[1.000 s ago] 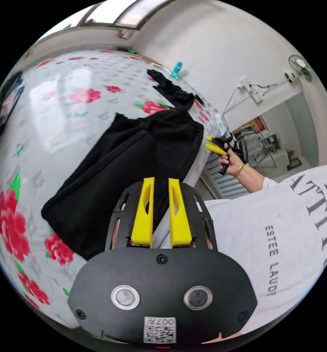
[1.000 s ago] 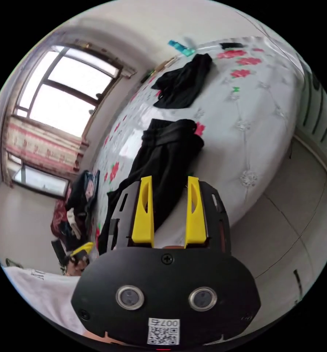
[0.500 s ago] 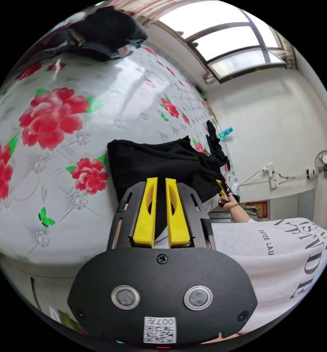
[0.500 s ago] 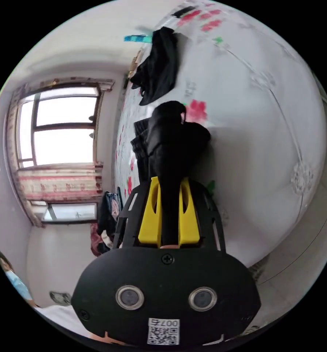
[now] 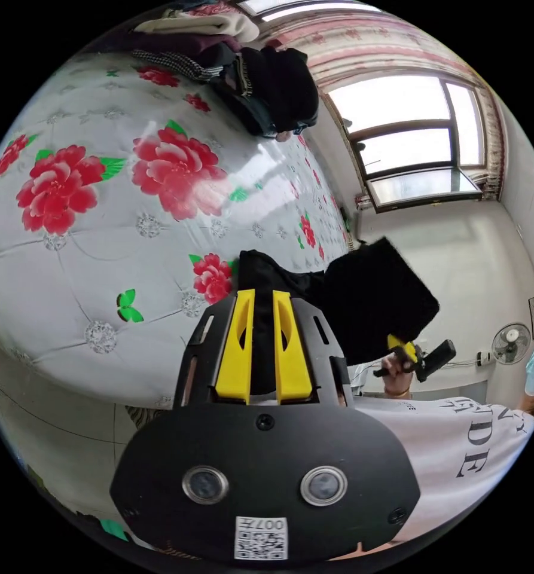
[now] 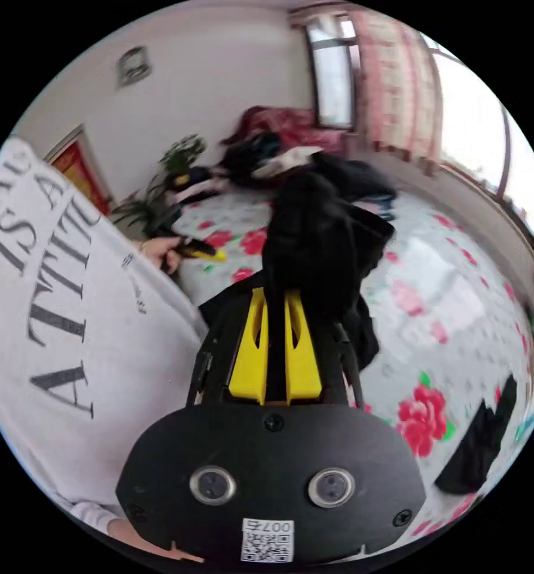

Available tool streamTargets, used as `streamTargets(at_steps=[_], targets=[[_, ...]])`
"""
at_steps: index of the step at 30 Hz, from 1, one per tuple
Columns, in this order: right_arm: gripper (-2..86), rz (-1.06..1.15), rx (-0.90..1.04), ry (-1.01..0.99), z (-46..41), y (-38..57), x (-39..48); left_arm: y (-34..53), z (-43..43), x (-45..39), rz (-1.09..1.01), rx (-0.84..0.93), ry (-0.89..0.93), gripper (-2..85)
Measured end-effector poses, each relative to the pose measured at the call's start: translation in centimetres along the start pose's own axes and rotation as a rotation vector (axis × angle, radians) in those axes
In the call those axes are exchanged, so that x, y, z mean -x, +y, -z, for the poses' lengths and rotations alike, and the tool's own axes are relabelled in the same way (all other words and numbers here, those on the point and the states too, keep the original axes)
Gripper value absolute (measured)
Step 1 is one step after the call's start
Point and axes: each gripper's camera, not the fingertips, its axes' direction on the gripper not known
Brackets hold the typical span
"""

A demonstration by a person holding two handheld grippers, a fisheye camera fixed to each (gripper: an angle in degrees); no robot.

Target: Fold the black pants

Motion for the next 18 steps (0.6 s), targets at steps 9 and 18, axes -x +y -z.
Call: streamTargets(at_steps=[9, 18], targets=[[9.2, -0.193, 0.204, -0.366, -10.7, 1.1, -2.0, 0.1, 0.8, 3.7, 0.063, 0.05, 0.043, 7.6], [12.0, -1.025, -0.162, -0.205, -0.8, 16.0, -14.3, -3.7, -4.0, 3.1, -0.008, 0.282, 0.149, 13.0]])
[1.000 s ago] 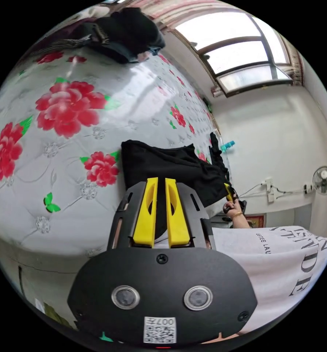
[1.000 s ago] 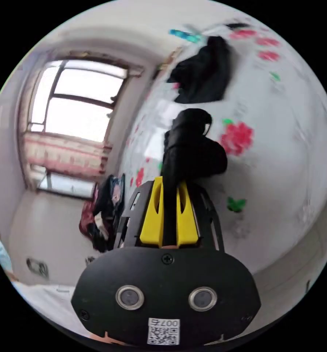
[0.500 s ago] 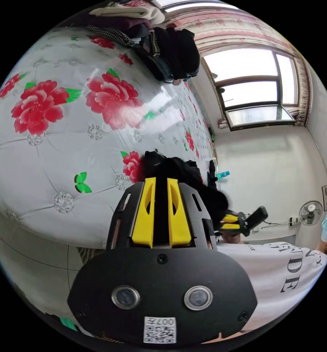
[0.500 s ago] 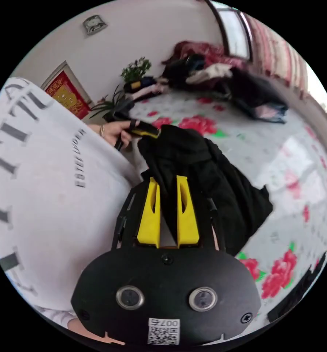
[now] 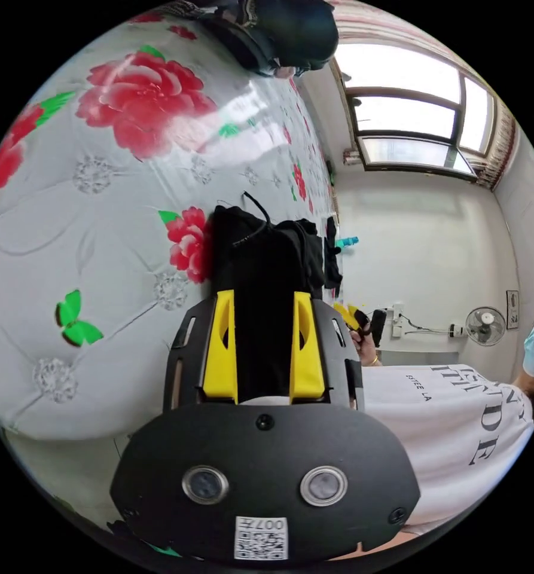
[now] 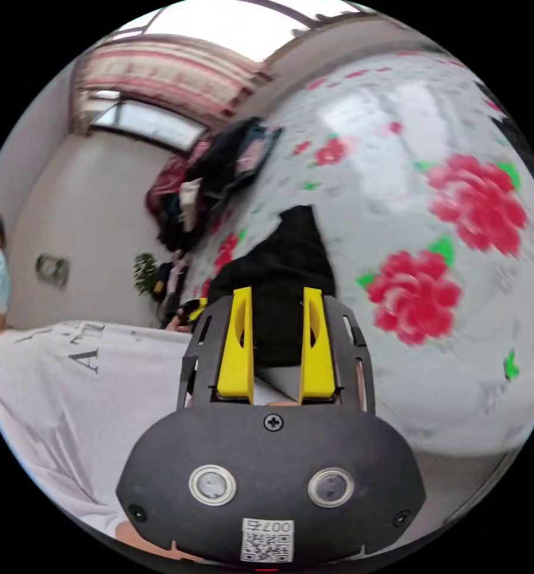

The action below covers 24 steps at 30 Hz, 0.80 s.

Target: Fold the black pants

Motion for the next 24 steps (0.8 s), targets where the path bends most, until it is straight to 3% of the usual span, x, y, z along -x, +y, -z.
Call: streamTargets(at_steps=[4, 7, 10, 14, 19, 22, 23, 24], targets=[[13.2, -0.12, 0.018, 0.026, -0.3, 0.7, -2.6, -2.4, 2.7, -1.5, -0.048, -0.012, -0.08, 11.4], [13.4, -0.121, -0.035, 0.042, 0.2, 1.0, -3.2, -5.4, 5.4, -5.5, -0.217, 0.039, -0.18, 11.2], [13.5, -0.113, 0.034, 0.044, -0.2, 1.2, -4.1, -10.5, 4.6, -11.0, -0.421, 0.148, -0.248, 11.6], [13.0, -0.069, 0.13, 0.046, -1.7, 2.0, -4.7, -17.8, -4.4, -19.2, -0.707, 0.362, -0.224, 13.0], [11.4, -0.113, 0.196, -0.025, -4.0, 1.6, -6.2, -21.6, -20.6, -24.7, -0.844, 0.677, -0.226, 13.8], [10.1, -0.104, 0.197, -0.031, -3.1, 1.7, -6.3, -20.9, -29.4, -23.8, -0.827, 0.877, -0.388, 6.9], [9.5, -0.102, 0.185, -0.031, -2.2, 2.0, -6.1, -20.3, -30.8, -23.3, -0.861, 0.891, -0.494, 1.0], [9.1, -0.079, 0.164, -0.008, -1.1, 2.5, -5.6, -20.2, -31.0, -23.2, -0.864, 0.886, -0.498, 0.6]])
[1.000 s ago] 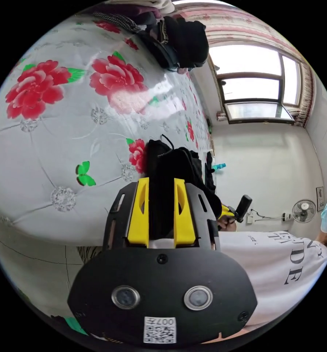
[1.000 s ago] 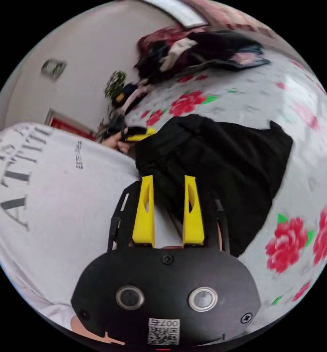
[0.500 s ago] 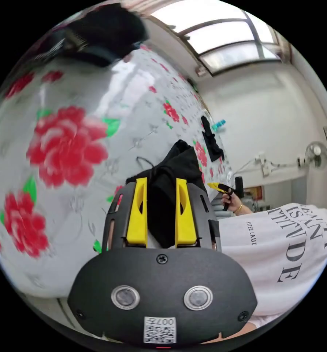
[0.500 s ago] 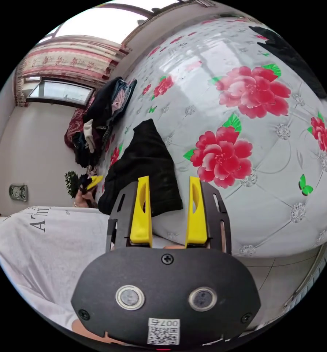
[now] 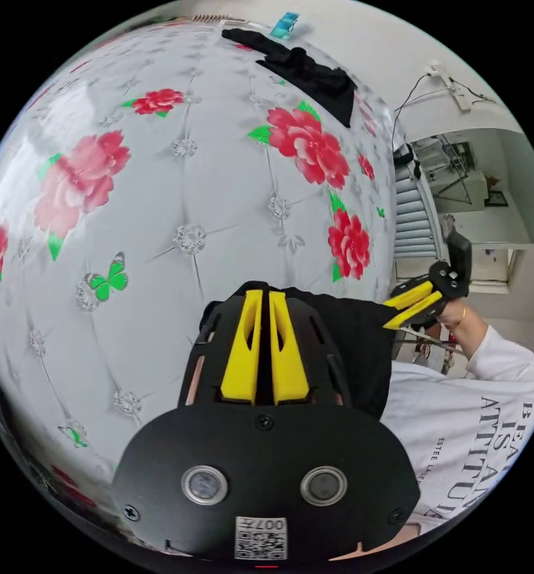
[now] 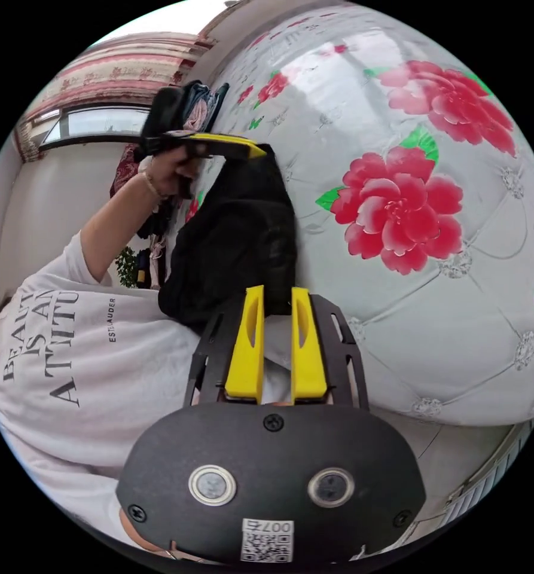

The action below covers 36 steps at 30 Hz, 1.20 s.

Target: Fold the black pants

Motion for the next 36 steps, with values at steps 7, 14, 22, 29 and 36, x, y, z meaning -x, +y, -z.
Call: streamTargets(at_steps=[7, 14, 22, 29, 36], targets=[[9.6, -0.112, -0.211, 0.051, 3.0, 1.6, -2.6, 7.4, 3.5, 5.2, 0.232, -0.324, 0.19, 0.2], [13.2, -0.272, -0.248, -0.165, 3.4, 5.5, -4.8, 26.8, 9.3, 5.6, 0.431, -0.525, 0.077, 8.6], [11.5, -0.395, -0.196, -0.384, -3.9, 4.3, -5.4, 44.3, -0.4, 1.5, 0.898, -0.651, 0.428, 11.9], [4.8, -0.423, -0.183, -0.32, -6.8, -1.2, -4.1, 44.1, -1.5, 3.5, 0.924, -0.678, 0.43, 7.6], [3.3, -0.368, -0.346, -0.262, -6.5, -15.4, -3.3, 35.2, 1.5, 10.2, 0.819, -0.739, 0.382, 5.7]])
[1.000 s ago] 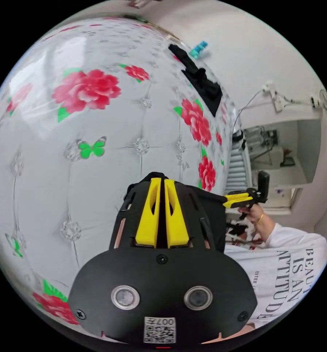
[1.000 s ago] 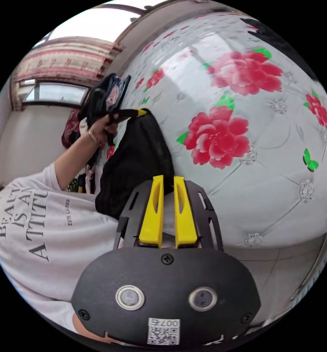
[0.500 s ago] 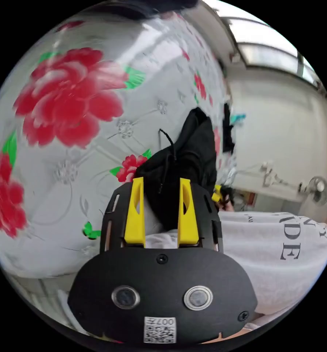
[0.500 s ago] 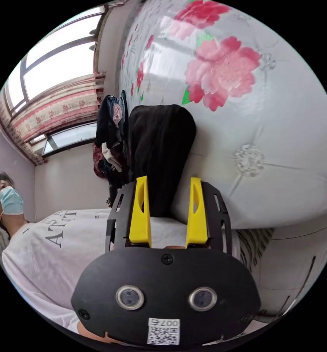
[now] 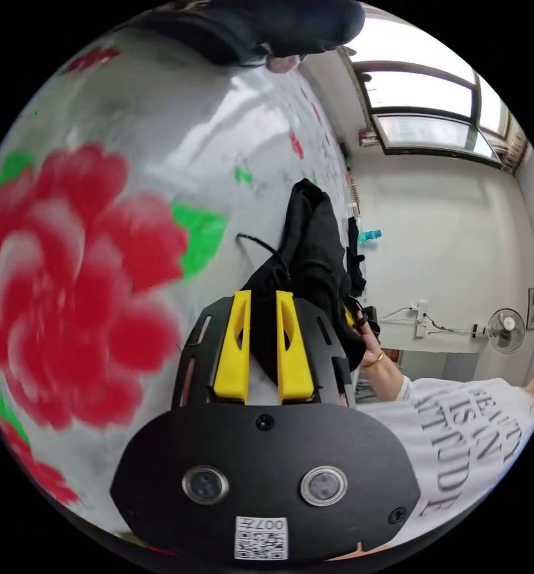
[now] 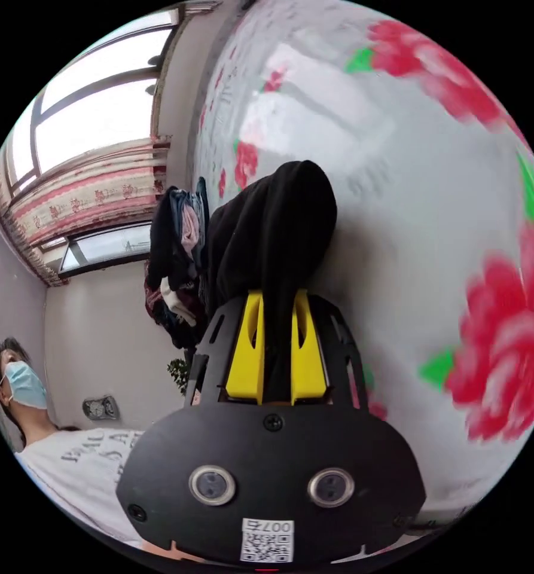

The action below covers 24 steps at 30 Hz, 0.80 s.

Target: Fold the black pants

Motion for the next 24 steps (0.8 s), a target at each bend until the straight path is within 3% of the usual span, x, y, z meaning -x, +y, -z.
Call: streamTargets(at_steps=[6, 8, 13, 17, 21, 24], targets=[[3.8, 0.13, -0.143, 0.088, -10.2, -16.8, 9.2, -16.5, -3.0, -4.4, -0.079, -0.233, -0.199, 4.7], [4.3, 0.186, -0.133, 0.124, -13.3, -22.0, 11.9, -21.2, -3.8, -7.3, -0.16, -0.282, -0.358, 2.8], [4.8, 0.394, -0.14, 0.314, -18.5, -27.3, 19.0, -19.1, -4.6, -13.0, -0.434, -0.37, -0.673, -0.7], [5.2, 0.723, -0.111, 0.566, -21.2, -20.0, 22.1, -9.0, -4.4, -12.0, -0.49, -0.302, -0.794, -0.9], [5.9, 1.049, 0.243, 0.599, -24.7, -5.4, 21.0, 1.1, -4.6, -10.7, -0.399, -0.073, -0.84, -1.0], [6.3, 1.159, 0.504, 0.643, -26.2, 5.4, 19.0, 8.4, -5.8, -11.4, -0.377, 0.126, -0.843, -1.0]])
